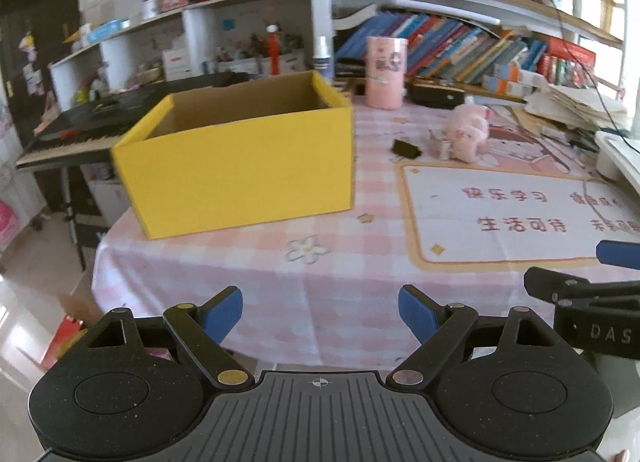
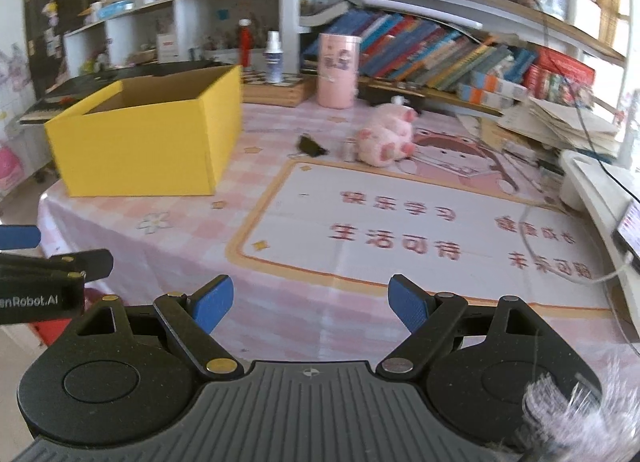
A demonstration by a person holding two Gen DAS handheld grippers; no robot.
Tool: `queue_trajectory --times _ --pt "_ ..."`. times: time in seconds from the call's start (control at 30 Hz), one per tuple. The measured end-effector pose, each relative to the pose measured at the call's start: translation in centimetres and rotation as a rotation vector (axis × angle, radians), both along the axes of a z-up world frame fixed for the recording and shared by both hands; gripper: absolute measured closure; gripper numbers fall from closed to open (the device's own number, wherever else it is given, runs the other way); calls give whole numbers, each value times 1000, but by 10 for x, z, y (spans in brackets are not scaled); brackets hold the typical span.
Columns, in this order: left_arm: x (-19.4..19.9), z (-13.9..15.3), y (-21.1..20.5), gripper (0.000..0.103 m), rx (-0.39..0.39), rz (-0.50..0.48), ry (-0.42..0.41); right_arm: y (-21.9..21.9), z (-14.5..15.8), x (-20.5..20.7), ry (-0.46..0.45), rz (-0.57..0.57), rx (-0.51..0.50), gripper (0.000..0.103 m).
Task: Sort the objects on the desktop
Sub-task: 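Move both open tools back over the table toward the pink pig plush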
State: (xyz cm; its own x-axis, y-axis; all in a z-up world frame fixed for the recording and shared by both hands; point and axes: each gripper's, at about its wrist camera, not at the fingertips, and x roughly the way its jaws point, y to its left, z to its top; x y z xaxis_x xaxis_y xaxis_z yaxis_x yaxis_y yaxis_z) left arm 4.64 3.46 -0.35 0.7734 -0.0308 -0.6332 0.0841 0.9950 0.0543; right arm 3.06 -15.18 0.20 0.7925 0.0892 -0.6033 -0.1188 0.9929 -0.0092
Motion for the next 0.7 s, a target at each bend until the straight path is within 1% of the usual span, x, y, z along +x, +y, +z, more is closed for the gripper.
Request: queue_trajectory --times 0.1,0.7 --pt "7 0 -8 16 -11 -11 -2 -11 0 6 3 -28 -3 19" --pt "49 -6 -52 16 -29 -73 24 -52 -2 39 24 -65 -32 19"
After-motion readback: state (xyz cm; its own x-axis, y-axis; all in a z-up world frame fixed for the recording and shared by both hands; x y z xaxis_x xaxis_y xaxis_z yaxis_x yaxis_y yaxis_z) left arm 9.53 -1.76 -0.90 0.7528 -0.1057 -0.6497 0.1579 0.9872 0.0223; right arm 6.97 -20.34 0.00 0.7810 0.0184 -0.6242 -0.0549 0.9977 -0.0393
